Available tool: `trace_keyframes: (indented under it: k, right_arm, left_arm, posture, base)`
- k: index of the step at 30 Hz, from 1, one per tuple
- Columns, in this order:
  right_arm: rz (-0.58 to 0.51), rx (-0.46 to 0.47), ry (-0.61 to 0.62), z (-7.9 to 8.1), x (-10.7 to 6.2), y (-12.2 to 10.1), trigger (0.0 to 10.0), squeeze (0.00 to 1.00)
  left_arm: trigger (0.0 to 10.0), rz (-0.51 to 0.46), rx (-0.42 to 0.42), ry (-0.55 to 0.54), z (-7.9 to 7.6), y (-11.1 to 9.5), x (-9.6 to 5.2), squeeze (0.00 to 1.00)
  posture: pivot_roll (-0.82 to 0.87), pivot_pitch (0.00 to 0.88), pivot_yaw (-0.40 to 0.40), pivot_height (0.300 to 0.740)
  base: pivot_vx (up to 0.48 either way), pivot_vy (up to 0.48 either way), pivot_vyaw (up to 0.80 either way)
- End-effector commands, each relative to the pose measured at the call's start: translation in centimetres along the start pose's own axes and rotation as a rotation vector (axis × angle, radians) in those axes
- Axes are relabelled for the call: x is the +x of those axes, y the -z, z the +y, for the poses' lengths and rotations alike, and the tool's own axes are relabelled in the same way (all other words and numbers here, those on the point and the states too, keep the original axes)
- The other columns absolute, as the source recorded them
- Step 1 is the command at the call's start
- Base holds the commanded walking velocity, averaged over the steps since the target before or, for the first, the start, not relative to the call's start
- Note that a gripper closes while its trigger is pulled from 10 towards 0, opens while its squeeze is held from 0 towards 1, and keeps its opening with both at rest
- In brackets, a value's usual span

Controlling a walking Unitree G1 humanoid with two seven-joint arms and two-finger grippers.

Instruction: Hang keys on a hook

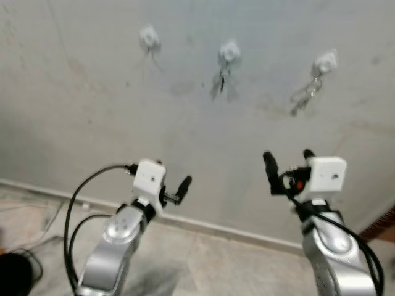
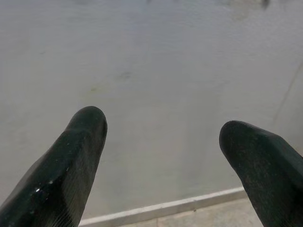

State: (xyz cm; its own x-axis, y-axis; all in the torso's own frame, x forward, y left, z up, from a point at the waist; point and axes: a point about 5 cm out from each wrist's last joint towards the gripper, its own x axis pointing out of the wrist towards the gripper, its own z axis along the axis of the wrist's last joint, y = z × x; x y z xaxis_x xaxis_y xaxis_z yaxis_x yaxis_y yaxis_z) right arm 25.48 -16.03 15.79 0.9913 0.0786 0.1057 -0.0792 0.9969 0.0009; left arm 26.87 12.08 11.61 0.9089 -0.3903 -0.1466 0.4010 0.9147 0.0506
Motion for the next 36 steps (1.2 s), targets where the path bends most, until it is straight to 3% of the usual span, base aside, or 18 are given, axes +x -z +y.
trace_keyframes:
  k: [1,24,36]
  right_arm:
    - [-0.006,-0.007,0.014,-0.46,0.08,-0.18,10.0,0.00]
    - [-0.008,0.012,0.003,-0.40,0.85,-0.31,10.0,0.00]
    - [0.000,0.007,-0.007,-0.37,1.06,-0.22,10.0,0.00]
  left_arm:
    - [10.0,0.001,-0.003,0.015,-0.41,-0.06,0.21,0.00]
    - [10.0,-0.003,-0.008,0.024,-0.82,0.00,0.47,0.00]
    - [10.0,-0.006,-0.008,0.026,-0.93,0.09,0.57,0.00]
  posture:
    - [0.09,0.000,-0.061,0.740]
    - [0.09,0.000,-0.068,0.740]
    - [0.08,0.000,-0.072,0.740]
  base:
    - [-0.289,0.000,0.00]
    - [-0.283,0.000,0.00]
    - [-0.271,0.000,-0.76]
